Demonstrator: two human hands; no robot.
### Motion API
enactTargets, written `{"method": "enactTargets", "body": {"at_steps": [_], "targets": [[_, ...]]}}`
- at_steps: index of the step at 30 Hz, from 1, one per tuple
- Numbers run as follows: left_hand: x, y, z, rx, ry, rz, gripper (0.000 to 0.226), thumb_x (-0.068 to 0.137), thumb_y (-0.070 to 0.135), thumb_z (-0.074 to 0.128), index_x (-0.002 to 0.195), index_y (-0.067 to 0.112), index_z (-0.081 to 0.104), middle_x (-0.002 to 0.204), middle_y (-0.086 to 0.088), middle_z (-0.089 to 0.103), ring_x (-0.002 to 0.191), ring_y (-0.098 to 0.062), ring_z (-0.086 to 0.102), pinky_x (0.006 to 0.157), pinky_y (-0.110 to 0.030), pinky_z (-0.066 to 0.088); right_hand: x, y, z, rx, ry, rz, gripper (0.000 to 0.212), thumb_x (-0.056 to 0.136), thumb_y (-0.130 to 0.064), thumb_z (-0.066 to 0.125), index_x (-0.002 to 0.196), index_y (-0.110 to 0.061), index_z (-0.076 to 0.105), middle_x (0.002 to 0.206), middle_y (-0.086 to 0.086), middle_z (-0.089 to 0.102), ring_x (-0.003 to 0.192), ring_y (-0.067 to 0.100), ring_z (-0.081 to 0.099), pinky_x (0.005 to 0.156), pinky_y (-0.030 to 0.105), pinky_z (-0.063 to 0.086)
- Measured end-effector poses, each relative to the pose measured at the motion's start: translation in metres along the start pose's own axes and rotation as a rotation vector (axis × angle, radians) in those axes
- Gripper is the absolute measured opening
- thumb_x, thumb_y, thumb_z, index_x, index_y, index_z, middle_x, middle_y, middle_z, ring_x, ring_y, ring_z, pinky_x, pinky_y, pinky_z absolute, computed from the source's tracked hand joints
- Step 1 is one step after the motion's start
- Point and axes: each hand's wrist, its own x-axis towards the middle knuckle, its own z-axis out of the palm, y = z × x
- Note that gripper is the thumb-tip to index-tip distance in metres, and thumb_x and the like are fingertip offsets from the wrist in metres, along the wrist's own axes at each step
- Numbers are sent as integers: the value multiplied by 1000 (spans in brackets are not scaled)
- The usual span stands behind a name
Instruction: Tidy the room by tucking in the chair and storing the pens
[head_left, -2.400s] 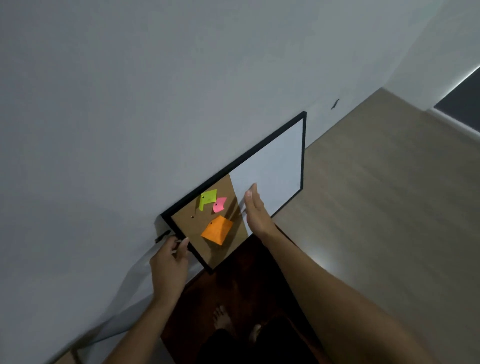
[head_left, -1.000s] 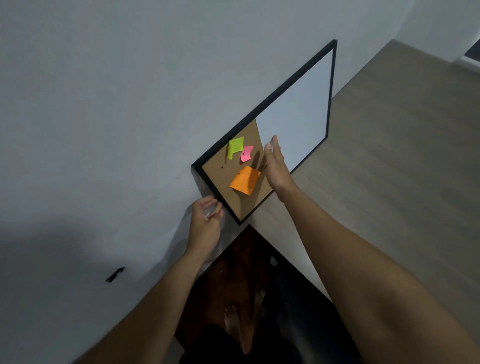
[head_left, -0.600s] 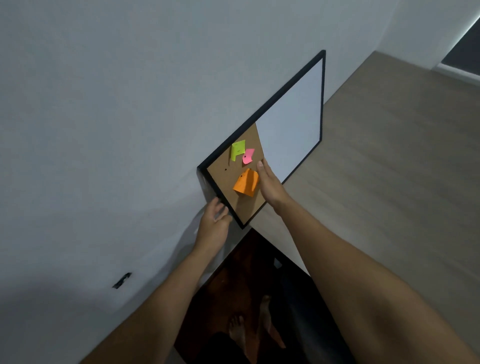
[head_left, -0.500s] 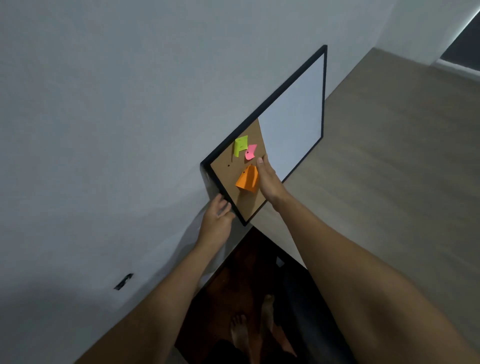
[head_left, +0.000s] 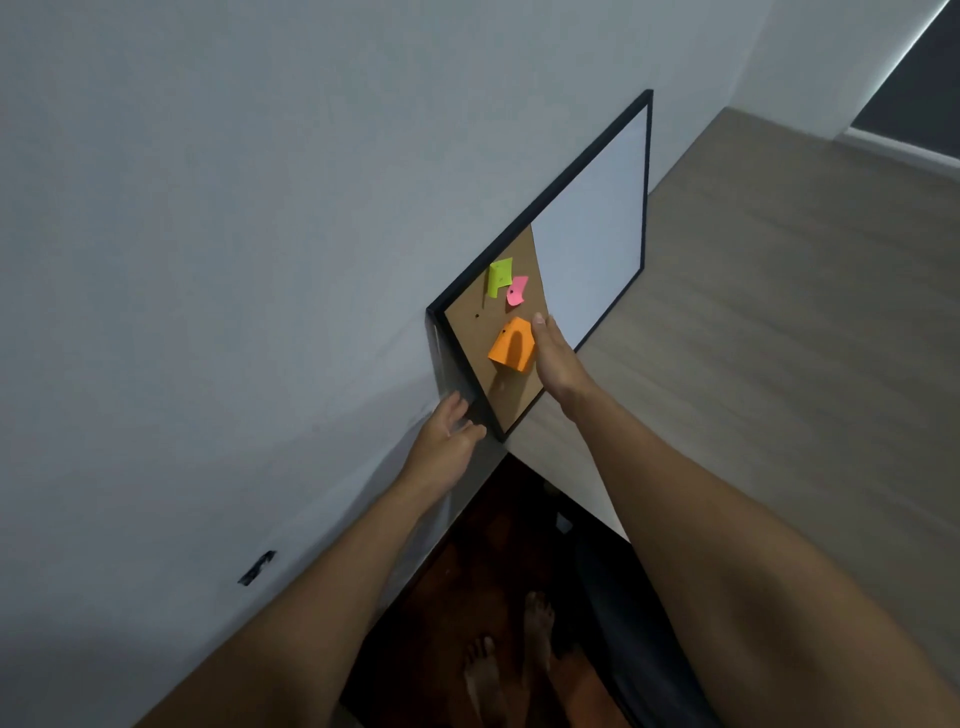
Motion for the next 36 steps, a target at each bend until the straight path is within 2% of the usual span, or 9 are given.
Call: {"method": "enactTargets", "body": {"at_steps": [5,8,11,16,18,21,26,31,36], "targets": [[-19,-4,-12,77,-10,36,68,106,23,61,167,22,31,167,6,45,153,-17,44,129,-47,34,-44,9,-16,9,44,9,83,104,-73,24,170,-25,8,178,-3,11,164,20,11,129,44,13],[-34,-8,-16,84,-20,56,65,106,21,61,165,22,35,165,5,48,151,-18,46,128,-47,36,-75,14,-27,16,78,-6,83,104,-73,28,169,-22,18,175,-5,22,162,17,19,127,38,17],[-50,-9,-15,115,-39,82,62,107,20,60,164,22,37,163,5,50,150,-18,47,127,-47,37,-108,20,-40,0,103,-50,70,110,-60,29,165,-17,32,170,-2,35,158,17,29,117,30,22],[-76,-4,-7,188,-84,146,60,106,21,61,163,20,41,161,6,51,148,-18,48,119,-37,39,-160,38,-57,-42,183,-26,78,106,-68,33,164,-16,36,171,2,35,159,21,30,127,41,23],[-85,0,-1,204,-106,166,59,105,22,62,162,21,43,161,7,52,146,-18,50,119,-38,40,-181,47,-66,-41,214,-35,75,107,-65,35,163,-14,38,169,2,37,158,20,31,125,37,22],[-102,8,14,245,-164,206,58,104,23,62,160,23,45,160,7,53,146,-18,51,123,-48,41,-217,58,-83,-45,250,-68,71,110,-59,37,162,-11,40,169,3,39,156,18,34,121,29,23],[-136,17,51,330,-272,308,55,106,17,59,160,16,47,157,3,56,144,-17,52,122,-41,41,-275,83,-122,-74,314,-39,70,108,-58,43,159,-9,43,165,6,44,152,19,41,114,26,28],[-172,12,95,408,-347,419,50,105,11,61,154,10,53,150,1,60,132,-11,57,112,-31,43,-340,111,-165,-91,371,2,79,103,-63,51,160,-10,41,164,9,47,149,22,47,122,38,36],[-217,2,148,460,-397,480,47,103,11,63,150,14,57,149,0,64,136,-17,61,115,-38,48,-418,152,-211,-109,400,15,77,102,-60,55,161,-13,40,163,7,47,147,24,49,117,38,40]]}}
